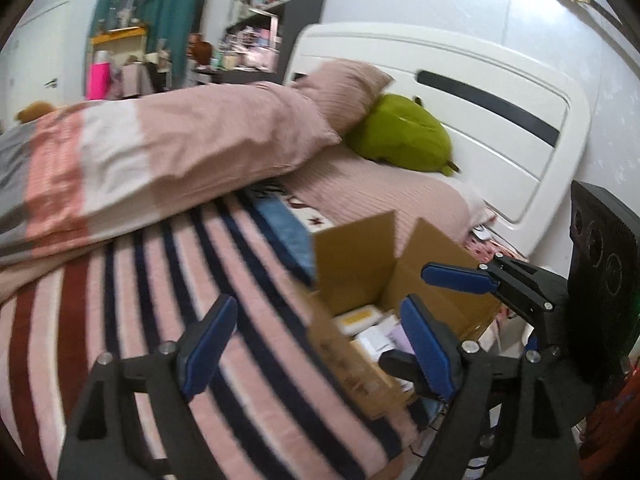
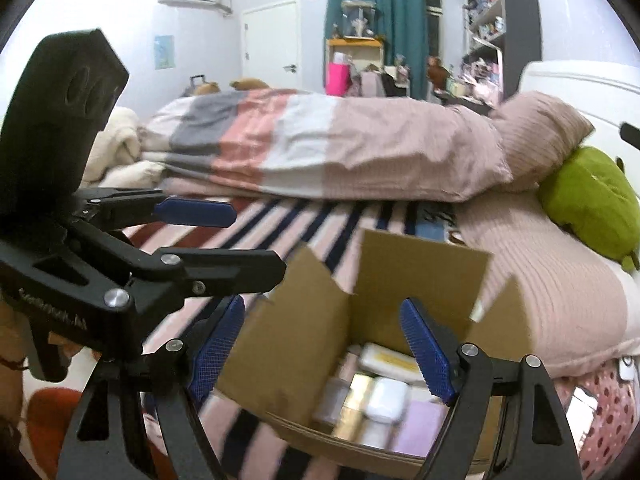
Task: Organize rigid objects
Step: 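Carry the pump bottle into the cardboard box and open the right tool, then move the right tool to the white mask-shaped case and grasp it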
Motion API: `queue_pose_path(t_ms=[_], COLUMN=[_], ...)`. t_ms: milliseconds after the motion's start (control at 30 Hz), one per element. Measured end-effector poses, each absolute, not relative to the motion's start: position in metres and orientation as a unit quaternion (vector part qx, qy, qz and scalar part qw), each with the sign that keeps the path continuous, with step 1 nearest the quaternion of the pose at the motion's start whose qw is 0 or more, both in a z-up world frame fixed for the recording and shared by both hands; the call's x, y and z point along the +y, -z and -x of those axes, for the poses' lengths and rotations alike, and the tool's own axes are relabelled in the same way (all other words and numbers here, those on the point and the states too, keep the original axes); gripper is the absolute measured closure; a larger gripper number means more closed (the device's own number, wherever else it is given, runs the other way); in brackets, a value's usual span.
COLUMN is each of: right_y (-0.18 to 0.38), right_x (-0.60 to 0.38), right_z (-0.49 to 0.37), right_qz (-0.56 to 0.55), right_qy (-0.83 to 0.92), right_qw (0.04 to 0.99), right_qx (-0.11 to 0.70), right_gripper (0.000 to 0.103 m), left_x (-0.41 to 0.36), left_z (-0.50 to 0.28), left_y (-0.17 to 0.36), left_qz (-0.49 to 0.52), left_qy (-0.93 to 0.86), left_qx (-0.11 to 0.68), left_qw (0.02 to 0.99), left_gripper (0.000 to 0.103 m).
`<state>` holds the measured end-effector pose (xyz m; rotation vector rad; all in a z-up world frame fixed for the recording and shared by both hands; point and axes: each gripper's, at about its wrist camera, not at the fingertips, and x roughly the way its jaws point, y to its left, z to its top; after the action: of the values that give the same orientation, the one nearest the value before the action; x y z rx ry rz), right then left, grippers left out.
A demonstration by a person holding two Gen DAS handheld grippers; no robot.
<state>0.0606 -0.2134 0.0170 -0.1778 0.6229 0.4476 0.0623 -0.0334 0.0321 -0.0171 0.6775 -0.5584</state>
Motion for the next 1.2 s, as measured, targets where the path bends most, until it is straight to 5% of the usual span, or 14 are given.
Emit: queue_pose_path(t_ms=[533,833,1200], right_y=[0.048,0.127,0.172], right_x=[-0.051,-0.045,-0.071], right_z=[-0.076,-0.14,-0.205], right_qz=[0.131,0.114,0.113], right_qy=[-0.313,-0.218,-0.104], right_qw=[0.868,0.868,0.891], right_qx=[0.363,0.432,0.428], right_gripper=[0.025,0.025,0.025], left_x=[0.128,0.154,0.151], left_z=[-0.043,-0.069,-0.084], left_y=[0.046,0.113,0.134], left_qz=[0.046,0.071,0.072], left_qy=[0.15,0.151,0.156], left_qx=[0.322,0.355,0.366], left_qw=[0.934,0.92,0.914], left_gripper=[0.018,0.018,0.018])
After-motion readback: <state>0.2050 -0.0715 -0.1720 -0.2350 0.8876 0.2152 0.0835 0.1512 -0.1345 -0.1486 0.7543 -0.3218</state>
